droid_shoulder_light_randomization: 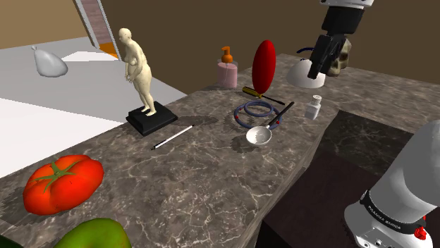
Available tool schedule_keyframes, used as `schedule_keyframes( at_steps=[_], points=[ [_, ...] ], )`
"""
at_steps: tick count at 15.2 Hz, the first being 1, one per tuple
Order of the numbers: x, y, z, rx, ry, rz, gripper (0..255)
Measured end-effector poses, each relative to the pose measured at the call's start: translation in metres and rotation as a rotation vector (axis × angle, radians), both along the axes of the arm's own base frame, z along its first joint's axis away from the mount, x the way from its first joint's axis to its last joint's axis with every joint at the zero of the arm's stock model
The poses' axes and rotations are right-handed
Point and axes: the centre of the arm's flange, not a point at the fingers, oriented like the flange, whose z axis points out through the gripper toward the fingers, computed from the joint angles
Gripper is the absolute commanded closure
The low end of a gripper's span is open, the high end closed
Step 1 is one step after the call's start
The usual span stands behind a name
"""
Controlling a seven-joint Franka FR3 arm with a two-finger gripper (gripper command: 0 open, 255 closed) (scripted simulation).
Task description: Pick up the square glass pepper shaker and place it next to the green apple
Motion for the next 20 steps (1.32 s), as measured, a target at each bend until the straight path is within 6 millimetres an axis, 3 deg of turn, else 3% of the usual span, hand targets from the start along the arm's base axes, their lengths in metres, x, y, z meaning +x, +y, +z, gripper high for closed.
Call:
schedule_keyframes(
  at_steps=[4, 16, 20],
  points=[
    [-0.005, -0.016, -0.017, -0.013, -0.028, 0.01, 0],
    [-0.028, -0.12, -0.133, -0.084, -0.188, 0.071, 0],
    [-0.028, -0.127, -0.154, -0.093, -0.204, 0.079, 0]
  ],
)
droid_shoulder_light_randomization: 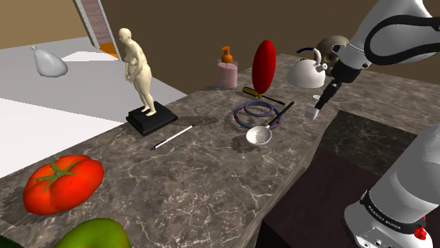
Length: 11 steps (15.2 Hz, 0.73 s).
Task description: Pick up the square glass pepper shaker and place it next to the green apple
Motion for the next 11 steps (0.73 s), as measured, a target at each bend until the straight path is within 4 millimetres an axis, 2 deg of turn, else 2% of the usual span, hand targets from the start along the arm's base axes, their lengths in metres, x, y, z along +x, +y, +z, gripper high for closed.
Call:
schedule_keyframes(
  at_steps=[5, 11],
  points=[
    [0.006, 0.0, -0.025, -0.001, -0.001, 0.001, 0],
    [0.006, 0.0, -0.029, -0.001, -0.002, 0.001, 0]
  ],
)
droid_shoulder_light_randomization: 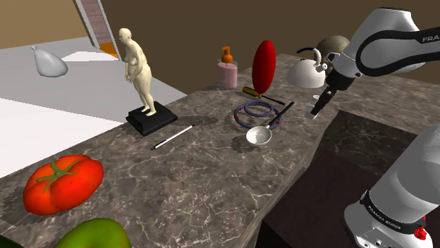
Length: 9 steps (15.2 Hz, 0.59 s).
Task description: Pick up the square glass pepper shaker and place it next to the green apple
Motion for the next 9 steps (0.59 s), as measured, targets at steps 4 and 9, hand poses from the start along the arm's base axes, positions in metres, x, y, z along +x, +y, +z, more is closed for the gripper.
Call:
schedule_keyframes(
  at_steps=[4, 9],
  points=[
    [0.0001, 0.0, 0.0005, 0.0, -0.001, 0.0, 255],
    [0.0002, -0.0002, 0.0006, -0.001, -0.002, 0.0, 255]
  ],
)
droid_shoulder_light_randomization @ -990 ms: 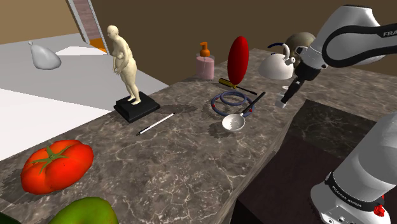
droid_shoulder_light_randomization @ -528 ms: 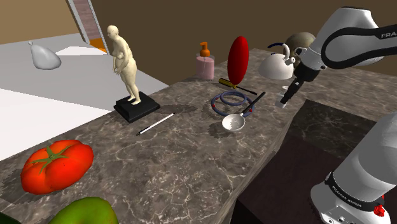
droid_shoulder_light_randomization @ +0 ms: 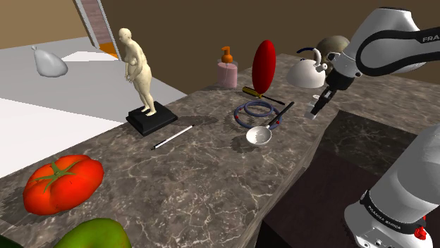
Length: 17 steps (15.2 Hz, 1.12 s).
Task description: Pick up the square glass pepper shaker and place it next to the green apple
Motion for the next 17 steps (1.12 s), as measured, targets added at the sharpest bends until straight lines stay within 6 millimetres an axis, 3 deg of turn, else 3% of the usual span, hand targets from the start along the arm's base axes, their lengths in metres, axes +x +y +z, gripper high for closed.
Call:
schedule_keyframes(
  at_steps=[4, 17],
  points=[
    [0.0, 0.0, 0.006, 0.0, 0.001, 0.0, 255],
    [0.0, 0.0, 0.074, 0.001, 0.001, 0.0, 255]
  ],
)
